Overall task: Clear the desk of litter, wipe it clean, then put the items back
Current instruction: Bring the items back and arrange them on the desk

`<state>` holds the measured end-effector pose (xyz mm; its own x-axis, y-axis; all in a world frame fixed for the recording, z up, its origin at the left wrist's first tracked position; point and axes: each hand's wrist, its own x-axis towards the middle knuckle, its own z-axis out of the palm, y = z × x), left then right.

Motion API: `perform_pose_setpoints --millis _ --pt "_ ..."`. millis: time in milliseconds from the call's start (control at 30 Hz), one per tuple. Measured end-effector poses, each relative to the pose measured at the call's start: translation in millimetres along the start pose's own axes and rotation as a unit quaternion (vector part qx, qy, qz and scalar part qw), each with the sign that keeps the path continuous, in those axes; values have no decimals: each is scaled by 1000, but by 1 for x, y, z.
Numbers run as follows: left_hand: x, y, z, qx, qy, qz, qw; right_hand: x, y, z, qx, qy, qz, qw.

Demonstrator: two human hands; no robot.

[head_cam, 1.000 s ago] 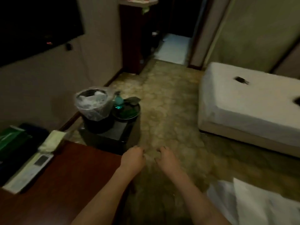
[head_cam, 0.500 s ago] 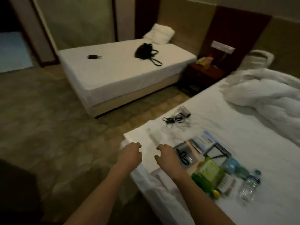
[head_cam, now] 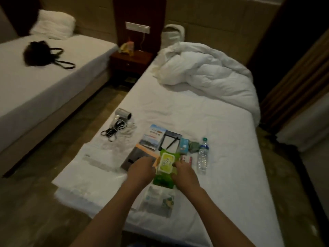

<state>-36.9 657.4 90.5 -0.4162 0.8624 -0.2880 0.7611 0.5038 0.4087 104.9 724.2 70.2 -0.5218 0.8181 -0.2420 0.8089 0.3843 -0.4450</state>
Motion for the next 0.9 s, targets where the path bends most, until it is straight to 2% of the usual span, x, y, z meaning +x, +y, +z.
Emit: perform_pose_setpoints --millis 133,300,467,733,900 --pt "26 24 21 15 -55 48 997 -15 30 -8 31 41 85 995" --pt "41 49 48 35 -117 89 989 -24 64 -13 45 78 142 986" --pt "57 74 69 19 -148 100 984 -11 93 -20 58 95 180 977" --pt "119 100 87 12 -185 39 982 60 149 -20 84 46 192 977" --pt "184 122 124 -3 -169 0 986 120 198 -15 106 24 231 967"
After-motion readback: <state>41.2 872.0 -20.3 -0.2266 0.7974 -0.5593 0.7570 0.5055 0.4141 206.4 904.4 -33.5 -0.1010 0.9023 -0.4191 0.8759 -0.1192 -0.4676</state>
